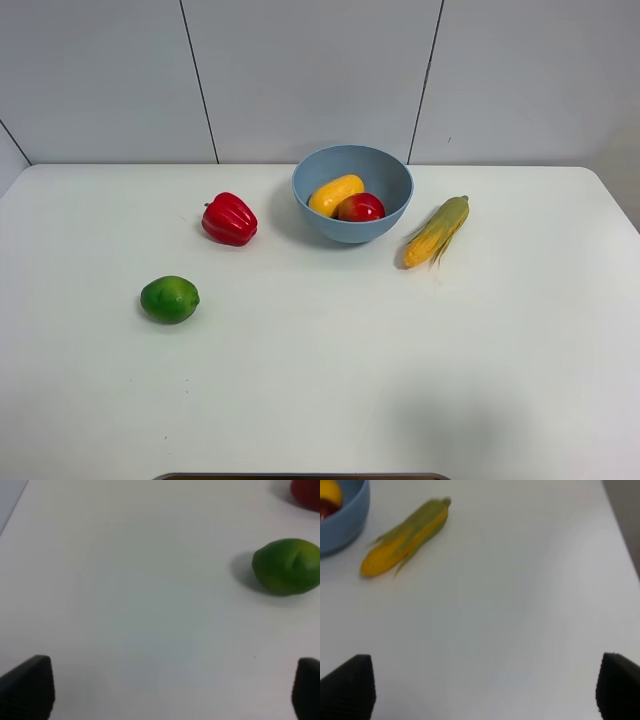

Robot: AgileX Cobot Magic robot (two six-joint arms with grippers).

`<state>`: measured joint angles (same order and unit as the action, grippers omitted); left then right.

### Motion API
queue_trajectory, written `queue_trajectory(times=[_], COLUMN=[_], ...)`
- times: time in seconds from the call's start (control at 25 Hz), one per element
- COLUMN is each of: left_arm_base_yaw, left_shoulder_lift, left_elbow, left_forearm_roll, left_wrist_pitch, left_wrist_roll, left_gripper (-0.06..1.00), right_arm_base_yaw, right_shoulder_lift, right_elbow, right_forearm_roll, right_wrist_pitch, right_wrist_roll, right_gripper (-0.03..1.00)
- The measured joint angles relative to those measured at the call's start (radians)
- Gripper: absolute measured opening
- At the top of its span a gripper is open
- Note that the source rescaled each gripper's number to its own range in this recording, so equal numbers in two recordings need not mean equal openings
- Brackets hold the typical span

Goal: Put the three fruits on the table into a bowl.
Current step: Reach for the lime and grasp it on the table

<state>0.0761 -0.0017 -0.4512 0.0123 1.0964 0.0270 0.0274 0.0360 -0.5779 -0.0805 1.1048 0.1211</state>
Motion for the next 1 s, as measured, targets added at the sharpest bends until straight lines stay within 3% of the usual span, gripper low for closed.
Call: queue_trajectory(times=[1.0], left_arm_base_yaw=[0.000], left_shoulder_lift=[0.000], left_elbow=[0.000], left_forearm_roll=[0.000], left_wrist_pitch=[0.000], left_wrist_roll=[0.000], left_gripper=[0.79], right_arm_base_yaw=[-0.030], right_shoulder_lift=[-0.038], right_elbow=[0.016], right_forearm_roll=[0.004], right_wrist_pitch=[-0.005], right_wrist_roll=[-0.034], right_gripper=[0.69])
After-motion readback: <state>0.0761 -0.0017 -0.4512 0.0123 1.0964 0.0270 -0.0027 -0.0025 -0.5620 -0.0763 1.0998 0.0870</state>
